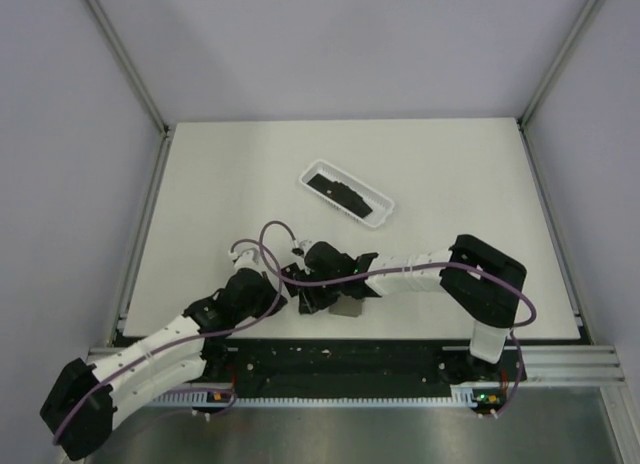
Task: Put the credit cards into the card holder
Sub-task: Move the credit card to the corner of the board.
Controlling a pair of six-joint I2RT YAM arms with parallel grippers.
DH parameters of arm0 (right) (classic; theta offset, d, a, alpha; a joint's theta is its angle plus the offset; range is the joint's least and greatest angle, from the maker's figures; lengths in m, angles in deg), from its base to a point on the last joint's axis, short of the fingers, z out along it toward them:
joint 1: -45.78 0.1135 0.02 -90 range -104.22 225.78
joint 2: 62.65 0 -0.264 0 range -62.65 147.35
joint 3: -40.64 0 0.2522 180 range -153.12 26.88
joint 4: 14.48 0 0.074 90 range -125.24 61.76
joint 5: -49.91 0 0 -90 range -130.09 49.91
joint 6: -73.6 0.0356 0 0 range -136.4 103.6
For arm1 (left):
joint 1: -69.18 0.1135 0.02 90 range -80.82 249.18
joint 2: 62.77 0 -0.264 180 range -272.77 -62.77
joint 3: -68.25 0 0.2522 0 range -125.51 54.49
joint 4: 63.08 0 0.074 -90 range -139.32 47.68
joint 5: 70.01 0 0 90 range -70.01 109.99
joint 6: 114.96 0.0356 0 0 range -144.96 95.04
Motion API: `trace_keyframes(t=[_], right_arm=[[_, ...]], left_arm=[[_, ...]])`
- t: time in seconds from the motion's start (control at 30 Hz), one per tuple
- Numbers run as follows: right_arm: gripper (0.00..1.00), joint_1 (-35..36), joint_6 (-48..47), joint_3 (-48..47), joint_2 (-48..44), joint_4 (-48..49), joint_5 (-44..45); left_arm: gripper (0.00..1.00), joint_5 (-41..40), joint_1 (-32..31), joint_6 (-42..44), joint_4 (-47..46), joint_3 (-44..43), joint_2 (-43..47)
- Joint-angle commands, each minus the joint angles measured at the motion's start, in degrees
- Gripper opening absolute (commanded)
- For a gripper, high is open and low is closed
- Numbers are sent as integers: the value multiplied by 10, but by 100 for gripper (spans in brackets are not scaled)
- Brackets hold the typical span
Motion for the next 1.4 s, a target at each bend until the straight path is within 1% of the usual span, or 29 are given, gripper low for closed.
trace_keyframes(t=[0.0,0.1,0.17,0.3,0.37,0.5,0.63,0.83,1.03,1.2,1.37], right_arm=[[37,5,19,14,-44,-34,87],[42,2,8,5,-64,-53,126],[43,-15,3,-3,-63,-54,128],[43,-48,-11,-35,-36,-54,113],[43,-60,-24,-57,-12,-54,79],[42,-68,-40,-104,37,-57,53],[41,-70,-45,-126,68,-59,19],[39,-68,-31,-98,74,-32,-13],[38,-59,-18,-56,66,4,-45],[38,-40,-1,-28,50,20,-38],[38,-23,19,-5,30,27,-19]], left_arm=[[0,-45,-4,-6,41,-25,27],[0,-75,-3,2,47,-54,21],[0,-93,-3,3,32,-58,5],[0,-106,-2,0,5,-70,-48],[0,-112,-1,0,-9,-74,-76],[0,-108,1,1,-38,-74,-118],[0,-106,2,3,-58,-70,-142],[0,-87,2,7,-72,-62,-156],[0,-46,1,8,-69,-54,-159],[0,-16,-1,-2,-76,-23,-129],[0,8,-19,-18,-71,8,-83]])
